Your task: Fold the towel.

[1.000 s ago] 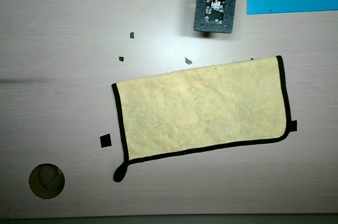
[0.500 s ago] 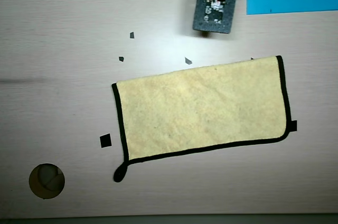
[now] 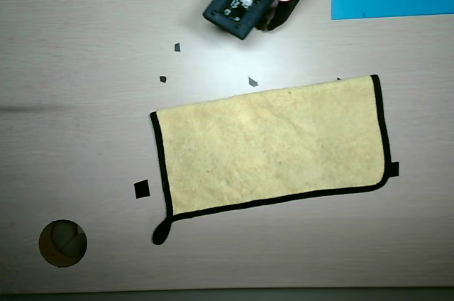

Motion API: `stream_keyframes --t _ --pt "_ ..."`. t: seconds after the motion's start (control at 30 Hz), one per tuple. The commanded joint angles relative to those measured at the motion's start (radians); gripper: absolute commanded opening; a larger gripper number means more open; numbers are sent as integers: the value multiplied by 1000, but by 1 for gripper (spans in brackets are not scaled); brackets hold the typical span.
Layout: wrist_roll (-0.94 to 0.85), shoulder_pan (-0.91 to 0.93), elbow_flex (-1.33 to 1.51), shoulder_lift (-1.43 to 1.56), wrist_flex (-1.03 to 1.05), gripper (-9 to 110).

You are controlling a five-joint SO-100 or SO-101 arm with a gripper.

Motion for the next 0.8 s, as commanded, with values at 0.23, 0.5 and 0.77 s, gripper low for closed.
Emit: stream_keyframes --t 0.23,0.5,0.77 --pt "316 152 -457 -796 -285 4" --pt "580 270 -854 -1302 -293 10" --pt "726 291 -1035 -1531 -419 17"
